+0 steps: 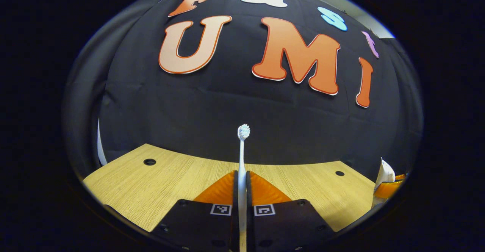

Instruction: Put the toothbrush and toothpaste on the desktop into the cup, then pick up the cup and place it on the coaster on the desktop.

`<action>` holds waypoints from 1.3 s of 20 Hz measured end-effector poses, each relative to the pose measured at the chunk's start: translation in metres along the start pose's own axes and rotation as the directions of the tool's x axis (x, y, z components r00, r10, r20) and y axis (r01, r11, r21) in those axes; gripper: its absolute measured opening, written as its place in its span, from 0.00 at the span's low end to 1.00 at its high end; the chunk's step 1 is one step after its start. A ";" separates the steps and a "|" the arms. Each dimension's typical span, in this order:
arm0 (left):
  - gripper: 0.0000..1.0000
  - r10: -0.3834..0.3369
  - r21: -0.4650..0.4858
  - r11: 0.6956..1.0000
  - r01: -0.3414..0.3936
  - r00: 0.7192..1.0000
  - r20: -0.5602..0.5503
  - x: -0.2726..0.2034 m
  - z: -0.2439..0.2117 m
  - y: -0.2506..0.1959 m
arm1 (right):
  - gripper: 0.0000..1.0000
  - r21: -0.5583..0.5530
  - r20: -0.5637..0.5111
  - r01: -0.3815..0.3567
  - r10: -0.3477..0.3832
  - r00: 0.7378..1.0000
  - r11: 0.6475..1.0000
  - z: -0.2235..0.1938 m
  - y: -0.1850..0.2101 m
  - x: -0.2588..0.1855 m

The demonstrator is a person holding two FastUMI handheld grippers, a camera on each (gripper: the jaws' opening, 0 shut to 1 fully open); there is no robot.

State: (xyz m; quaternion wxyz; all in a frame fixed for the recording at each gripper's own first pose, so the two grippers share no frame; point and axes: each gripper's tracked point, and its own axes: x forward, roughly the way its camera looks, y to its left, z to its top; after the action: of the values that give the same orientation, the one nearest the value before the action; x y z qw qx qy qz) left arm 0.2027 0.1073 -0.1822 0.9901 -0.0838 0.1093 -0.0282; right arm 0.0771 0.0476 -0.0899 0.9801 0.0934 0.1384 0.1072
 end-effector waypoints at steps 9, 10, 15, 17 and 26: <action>0.07 -0.044 0.030 0.999 0.043 0.997 0.060 0.060 0.001 -0.011 | 0.05 -0.009 0.026 0.042 -0.042 0.999 0.999 0.007 -0.022 0.024; 0.07 -0.047 0.023 0.999 0.046 0.997 0.060 0.063 -0.001 -0.009 | 0.05 -0.005 0.025 0.042 -0.042 0.999 0.999 0.006 -0.023 0.026; 0.07 -0.046 0.012 0.999 0.046 0.999 0.024 0.076 -0.023 0.000 | 0.05 -0.009 0.018 0.044 -0.043 0.999 0.999 0.000 -0.020 0.038; 0.07 -0.047 0.003 0.999 0.047 0.999 0.000 0.079 -0.035 0.002 | 0.05 -0.007 0.016 0.035 -0.035 0.999 0.999 -0.002 -0.017 0.040; 0.07 -0.032 0.025 0.999 0.033 0.997 -0.067 0.080 -0.062 0.007 | 0.05 -0.006 0.014 0.044 -0.044 0.999 0.999 -0.003 -0.012 0.043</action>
State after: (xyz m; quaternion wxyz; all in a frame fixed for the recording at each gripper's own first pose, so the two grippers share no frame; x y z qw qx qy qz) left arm 0.2675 0.0980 -0.2601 0.9863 -0.0718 0.1405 -0.0484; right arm 0.1191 0.0462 -0.1060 0.9835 0.0880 0.1332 0.0855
